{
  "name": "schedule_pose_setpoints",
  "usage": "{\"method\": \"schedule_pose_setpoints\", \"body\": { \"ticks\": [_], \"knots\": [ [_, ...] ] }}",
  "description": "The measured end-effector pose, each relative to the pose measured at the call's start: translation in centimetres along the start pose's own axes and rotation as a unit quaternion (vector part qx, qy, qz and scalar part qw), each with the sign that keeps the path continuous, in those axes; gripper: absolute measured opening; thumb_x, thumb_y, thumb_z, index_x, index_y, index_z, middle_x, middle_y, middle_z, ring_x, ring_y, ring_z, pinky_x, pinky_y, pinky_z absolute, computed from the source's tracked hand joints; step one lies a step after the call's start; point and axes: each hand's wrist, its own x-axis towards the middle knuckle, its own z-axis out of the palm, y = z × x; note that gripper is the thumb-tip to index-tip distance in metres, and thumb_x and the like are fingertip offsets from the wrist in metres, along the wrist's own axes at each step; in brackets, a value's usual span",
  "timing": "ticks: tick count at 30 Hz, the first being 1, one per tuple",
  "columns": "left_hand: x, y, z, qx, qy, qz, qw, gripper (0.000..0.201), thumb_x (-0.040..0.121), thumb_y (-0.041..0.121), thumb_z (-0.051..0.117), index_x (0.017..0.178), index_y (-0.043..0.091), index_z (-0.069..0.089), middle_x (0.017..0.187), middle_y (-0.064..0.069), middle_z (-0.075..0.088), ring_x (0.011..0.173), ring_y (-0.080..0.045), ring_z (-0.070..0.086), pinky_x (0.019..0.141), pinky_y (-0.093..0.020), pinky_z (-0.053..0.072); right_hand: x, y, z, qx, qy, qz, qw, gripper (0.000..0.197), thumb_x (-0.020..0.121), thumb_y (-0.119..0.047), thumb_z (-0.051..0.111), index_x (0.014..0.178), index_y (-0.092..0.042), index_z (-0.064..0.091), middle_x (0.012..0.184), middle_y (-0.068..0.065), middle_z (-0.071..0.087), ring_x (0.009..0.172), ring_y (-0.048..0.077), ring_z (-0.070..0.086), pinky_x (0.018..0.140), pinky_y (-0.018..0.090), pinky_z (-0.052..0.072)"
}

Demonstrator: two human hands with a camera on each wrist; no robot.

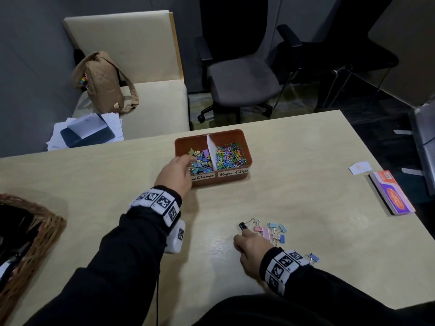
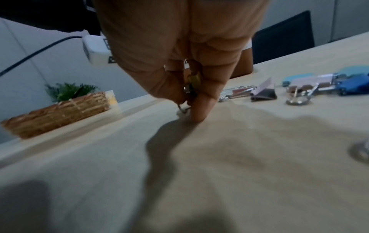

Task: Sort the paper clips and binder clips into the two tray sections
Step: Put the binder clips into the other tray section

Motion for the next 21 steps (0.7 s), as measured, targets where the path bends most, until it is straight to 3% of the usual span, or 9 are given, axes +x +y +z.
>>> {"method": "schedule_pose_setpoints", "body": {
  "ticks": [3, 5, 9, 11, 15, 18, 21],
  "knots": [
    [-2.7, -1.5, 1.3, 0.006, -0.014, -0.011, 1.000, 0.028, 0.095, 0.013, 0.048, 0.118, 0.022, 0.060, 0.109, 0.001, 0.057, 0.083, -0.015, 0.058, 0.078, -0.027, 0.047, 0.4, -0.5, -0.3, -0.028, -0.025, -0.007, 0.999, 0.017, 0.086, -0.002, 0.041, 0.096, -0.007, 0.054, 0.104, 0.008, 0.046, 0.090, 0.027, 0.052, 0.075, 0.030, 0.044],
    [-4.7, -2.9, 2.6, 0.008, -0.050, -0.039, 0.998, 0.021, 0.094, 0.016, 0.051, 0.109, 0.025, 0.062, 0.100, 0.006, 0.055, 0.076, -0.010, 0.055, 0.075, -0.024, 0.045, 1.0, -1.1, -1.3, -0.002, -0.009, 0.005, 1.000, 0.018, 0.086, -0.003, 0.042, 0.091, -0.008, 0.058, 0.099, 0.004, 0.047, 0.088, 0.026, 0.054, 0.078, 0.030, 0.048],
    [-7.8, -4.7, 4.7, 0.013, -0.125, -0.083, 0.989, 0.012, 0.092, 0.021, 0.055, 0.091, 0.028, 0.064, 0.094, 0.008, 0.057, 0.084, -0.015, 0.058, 0.081, -0.026, 0.046, 3.9, -3.4, -6.2, 0.078, 0.078, 0.038, 0.993, 0.015, 0.083, -0.008, 0.052, 0.083, -0.010, 0.067, 0.095, 0.006, 0.061, 0.089, 0.025, 0.059, 0.073, 0.021, 0.040],
    [-8.8, -4.8, 5.4, 0.031, -0.162, -0.081, 0.983, 0.013, 0.092, 0.023, 0.054, 0.092, 0.027, 0.066, 0.097, 0.004, 0.059, 0.087, -0.017, 0.060, 0.083, -0.028, 0.048, 5.7, -5.2, -9.5, 0.107, 0.133, 0.029, 0.985, 0.014, 0.084, -0.009, 0.055, 0.084, -0.011, 0.069, 0.096, 0.007, 0.065, 0.091, 0.025, 0.060, 0.072, 0.018, 0.037],
    [-9.7, -4.5, 6.1, 0.050, -0.183, -0.084, 0.978, 0.014, 0.090, 0.025, 0.052, 0.095, 0.028, 0.065, 0.098, 0.004, 0.059, 0.091, -0.018, 0.061, 0.081, -0.026, 0.047, 9.0, -8.0, -14.8, 0.184, 0.186, 0.022, 0.965, 0.018, 0.092, -0.009, 0.056, 0.106, -0.013, 0.066, 0.111, 0.005, 0.064, 0.095, 0.020, 0.060, 0.078, 0.024, 0.049],
    [-9.7, -3.8, 6.6, 0.055, -0.212, -0.075, 0.973, 0.015, 0.091, 0.024, 0.051, 0.098, 0.026, 0.065, 0.101, 0.005, 0.059, 0.094, -0.016, 0.060, 0.082, -0.023, 0.044, 10.2, -7.8, -16.4, 0.248, 0.199, -0.003, 0.948, 0.049, 0.088, -0.003, 0.060, 0.129, -0.027, 0.053, 0.126, -0.004, 0.058, 0.095, 0.012, 0.060, 0.069, 0.014, 0.048],
    [-10.0, -3.0, 7.2, 0.045, -0.205, -0.067, 0.975, 0.015, 0.090, 0.024, 0.050, 0.094, 0.026, 0.065, 0.099, 0.006, 0.060, 0.090, -0.015, 0.060, 0.083, -0.028, 0.049, 9.5, -5.9, -15.5, 0.338, 0.206, -0.012, 0.918, 0.061, 0.086, 0.008, 0.055, 0.132, -0.032, 0.050, 0.125, -0.007, 0.057, 0.101, 0.009, 0.062, 0.073, 0.018, 0.054]
  ]
}}
